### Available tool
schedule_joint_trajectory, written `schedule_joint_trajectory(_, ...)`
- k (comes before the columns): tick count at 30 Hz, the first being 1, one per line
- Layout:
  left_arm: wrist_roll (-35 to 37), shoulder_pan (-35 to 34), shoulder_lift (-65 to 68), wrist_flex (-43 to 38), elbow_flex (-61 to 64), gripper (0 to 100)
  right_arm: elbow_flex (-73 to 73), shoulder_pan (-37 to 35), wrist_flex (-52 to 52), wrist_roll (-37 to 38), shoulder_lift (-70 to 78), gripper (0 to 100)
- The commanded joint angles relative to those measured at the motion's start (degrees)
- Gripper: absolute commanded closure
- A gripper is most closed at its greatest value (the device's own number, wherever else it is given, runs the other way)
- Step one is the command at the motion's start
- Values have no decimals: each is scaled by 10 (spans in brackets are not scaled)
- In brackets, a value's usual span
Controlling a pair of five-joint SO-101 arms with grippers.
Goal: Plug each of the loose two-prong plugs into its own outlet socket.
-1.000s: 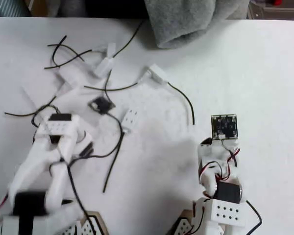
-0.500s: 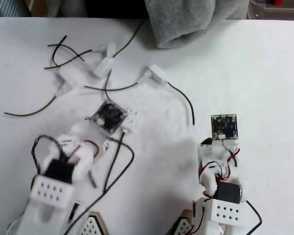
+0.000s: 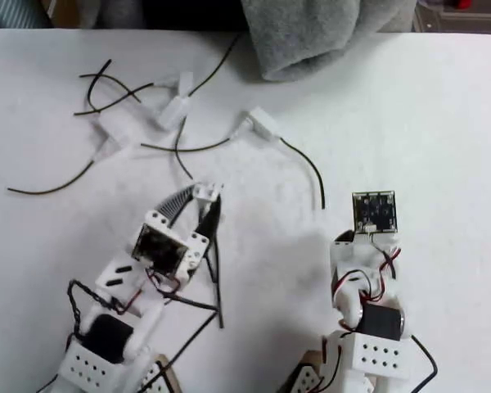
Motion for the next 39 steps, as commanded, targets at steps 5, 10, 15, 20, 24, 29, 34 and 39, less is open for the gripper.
schedule_joint_trajectory(5, 47, 10, -14, -72, -35, 977, -72, -84, -8, 7, -7, 979)
schedule_joint_trajectory(10, 50, 10, -14, -54, -62, 977, -172, -181, 27, 7, -1, 979)
schedule_joint_trajectory(15, 50, 11, -15, -36, -81, 977, -290, -305, 52, 7, 0, 979)
schedule_joint_trajectory(20, 50, 36, -15, -28, -76, 977, -357, -388, 39, 7, 9, 979)
schedule_joint_trajectory(24, 47, 46, -15, -28, -76, 977, -413, -409, 27, 7, 88, 979)
schedule_joint_trajectory(29, 47, 44, -15, -28, -76, 977, -517, -409, 16, 7, 234, 979)
schedule_joint_trajectory(34, 47, 41, -15, -28, -76, 977, -591, -452, 21, 7, 324, 979)
schedule_joint_trajectory(39, 46, 41, -15, -28, -76, 977, -592, -509, 23, 4, 379, 979)
